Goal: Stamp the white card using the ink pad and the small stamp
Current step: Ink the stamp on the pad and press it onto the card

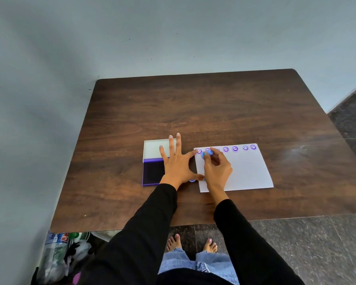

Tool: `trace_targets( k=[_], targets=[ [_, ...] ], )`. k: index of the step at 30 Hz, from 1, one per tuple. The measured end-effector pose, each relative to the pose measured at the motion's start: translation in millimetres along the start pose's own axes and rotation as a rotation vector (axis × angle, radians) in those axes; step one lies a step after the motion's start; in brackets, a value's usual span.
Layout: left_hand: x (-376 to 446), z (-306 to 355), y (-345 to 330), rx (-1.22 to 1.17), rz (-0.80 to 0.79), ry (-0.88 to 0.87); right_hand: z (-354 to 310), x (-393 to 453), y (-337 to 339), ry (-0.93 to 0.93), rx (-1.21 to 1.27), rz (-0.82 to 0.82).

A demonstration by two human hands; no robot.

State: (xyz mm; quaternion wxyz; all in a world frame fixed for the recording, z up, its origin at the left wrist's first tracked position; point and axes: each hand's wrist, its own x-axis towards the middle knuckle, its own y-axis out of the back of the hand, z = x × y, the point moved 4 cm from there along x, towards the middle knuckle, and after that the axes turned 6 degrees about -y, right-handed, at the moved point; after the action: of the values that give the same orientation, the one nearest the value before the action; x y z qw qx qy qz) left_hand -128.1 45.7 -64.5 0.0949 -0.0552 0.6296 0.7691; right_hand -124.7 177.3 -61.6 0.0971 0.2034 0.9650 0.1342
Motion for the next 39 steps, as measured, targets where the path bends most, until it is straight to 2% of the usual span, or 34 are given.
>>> trace_targets(
  k=[7,19,39],
  targets=[
    [-0.6,0.3,1.7,-0.031,0.007,-0.006,7.2,-5.7,-7.6,0.098,-0.118,-0.065],
    [0.1,1.9,4.1,-0.068,0.024,-0.017,7.4,-6.3,-14.7,0.159,-0.291,-0.093],
    [0.4,4.4,7.6,-0.055,-0.021,-0.007,-6.0,-0.5,-15.9,0.057,-0.438,-0.157]
  ],
)
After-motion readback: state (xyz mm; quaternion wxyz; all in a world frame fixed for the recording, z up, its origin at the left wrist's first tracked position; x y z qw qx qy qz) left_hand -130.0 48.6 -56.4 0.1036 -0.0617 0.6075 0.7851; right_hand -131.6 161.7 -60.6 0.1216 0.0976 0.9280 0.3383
